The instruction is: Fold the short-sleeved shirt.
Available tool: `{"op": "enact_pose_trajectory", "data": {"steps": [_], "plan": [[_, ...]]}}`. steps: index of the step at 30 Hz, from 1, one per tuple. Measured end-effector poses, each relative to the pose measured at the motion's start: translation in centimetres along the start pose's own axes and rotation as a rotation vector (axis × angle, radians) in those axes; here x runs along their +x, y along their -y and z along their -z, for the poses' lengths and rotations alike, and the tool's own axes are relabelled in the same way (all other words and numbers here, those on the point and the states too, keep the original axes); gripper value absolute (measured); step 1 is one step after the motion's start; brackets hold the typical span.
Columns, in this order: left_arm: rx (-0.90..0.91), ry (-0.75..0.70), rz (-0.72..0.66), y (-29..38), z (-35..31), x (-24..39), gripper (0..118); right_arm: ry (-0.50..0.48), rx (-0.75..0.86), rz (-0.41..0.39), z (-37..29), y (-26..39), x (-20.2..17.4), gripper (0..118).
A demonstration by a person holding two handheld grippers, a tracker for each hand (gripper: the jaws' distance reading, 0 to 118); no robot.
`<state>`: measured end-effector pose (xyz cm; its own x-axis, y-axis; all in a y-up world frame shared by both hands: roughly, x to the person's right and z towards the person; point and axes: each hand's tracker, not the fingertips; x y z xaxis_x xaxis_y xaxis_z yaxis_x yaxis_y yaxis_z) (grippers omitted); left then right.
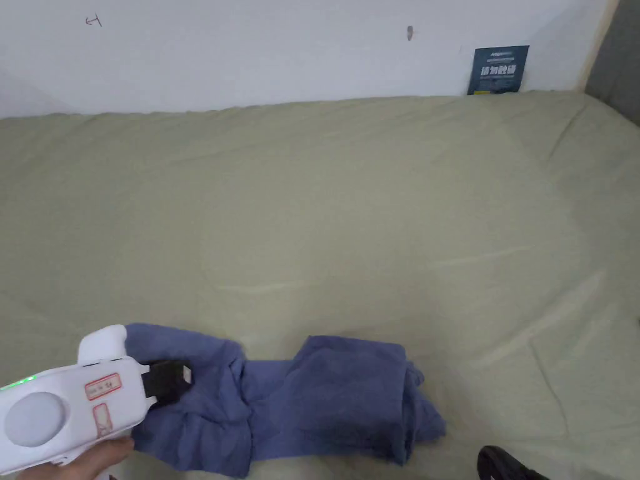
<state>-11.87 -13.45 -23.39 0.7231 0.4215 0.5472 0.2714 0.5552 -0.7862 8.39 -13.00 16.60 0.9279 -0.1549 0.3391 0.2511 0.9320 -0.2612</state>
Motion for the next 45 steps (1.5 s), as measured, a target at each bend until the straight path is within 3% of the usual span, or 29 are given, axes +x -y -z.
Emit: {"op": "enact_pose_trajectory", "data": {"steps": [5,8,10,11,12,14,15,16,18,21,26,27,29,34,38,40,43,45], "plan": [[-0.099,0.101,0.135,2.7,7.5,9.6,8,0.011,0.020,0.034,-0.4,0.2,0.0,0],[-0.170,0.050,0.132,4.5,13.0,12.7,8,0.055,0.026,0.047,-1.1,0.4,0.5,0],[-0.204,-0.036,0.153,5.4,15.8,12.9,14,0.072,0.038,0.077,-1.7,0.7,1.2,0],[-0.220,-0.055,0.135,5.6,16.3,12.5,21,0.079,0.040,0.092,-1.9,0.8,1.6,0],[-0.199,-0.018,0.128,5.6,16.1,12.1,36,0.089,0.042,0.096,-2.1,0.8,1.8,0],[-0.203,0.100,0.091,4.5,14.5,11.6,81,0.102,0.042,0.096,-2.2,0.9,2.4,0],[-0.230,0.130,0.089,3.9,13.6,11.5,98,0.106,0.042,0.097,-2.2,0.9,2.6,0],[-0.233,0.143,0.100,3.3,12.5,11.4,98,0.106,0.038,0.106,-2.0,0.9,2.8,0],[-0.065,0.217,0.126,1.8,8.2,10.9,98,0.101,0.025,0.119,-1.3,0.8,3.1,0],[0.088,0.267,0.062,-0.2,3.6,8.0,98,0.090,0.026,0.101,-0.9,0.5,2.9,0],[0.092,0.042,-0.082,-0.5,3.8,1.9,94,0.066,0.022,0.108,-0.3,0.7,2.1,0],[0.070,0.039,-0.092,0.0,4.5,1.4,72,0.062,0.019,0.104,-0.3,0.7,1.9,0],[-0.012,0.111,-0.086,1.2,6.3,1.7,18,0.058,0.011,0.098,-0.3,0.7,1.8,0],[-0.158,0.272,0.016,4.0,12.3,8.7,16,0.073,0.000,0.084,-0.6,0.9,1.7,0],[-0.217,0.379,0.203,6.0,16.8,16.1,17,0.108,-0.009,0.082,-1.5,0.8,2.2,0],[-0.280,0.252,0.285,6.8,18.9,17.6,16,0.125,-0.016,0.082,-1.7,0.8,2.6,0],[-0.267,0.318,0.172,6.2,18.2,16.4,17,0.158,-0.035,0.063,-1.1,0.6,2.9,0],[-0.223,0.308,0.196,5.5,15.2,15.3,17,0.131,-0.052,0.096,0.0,0.2,3.3,0]]}}
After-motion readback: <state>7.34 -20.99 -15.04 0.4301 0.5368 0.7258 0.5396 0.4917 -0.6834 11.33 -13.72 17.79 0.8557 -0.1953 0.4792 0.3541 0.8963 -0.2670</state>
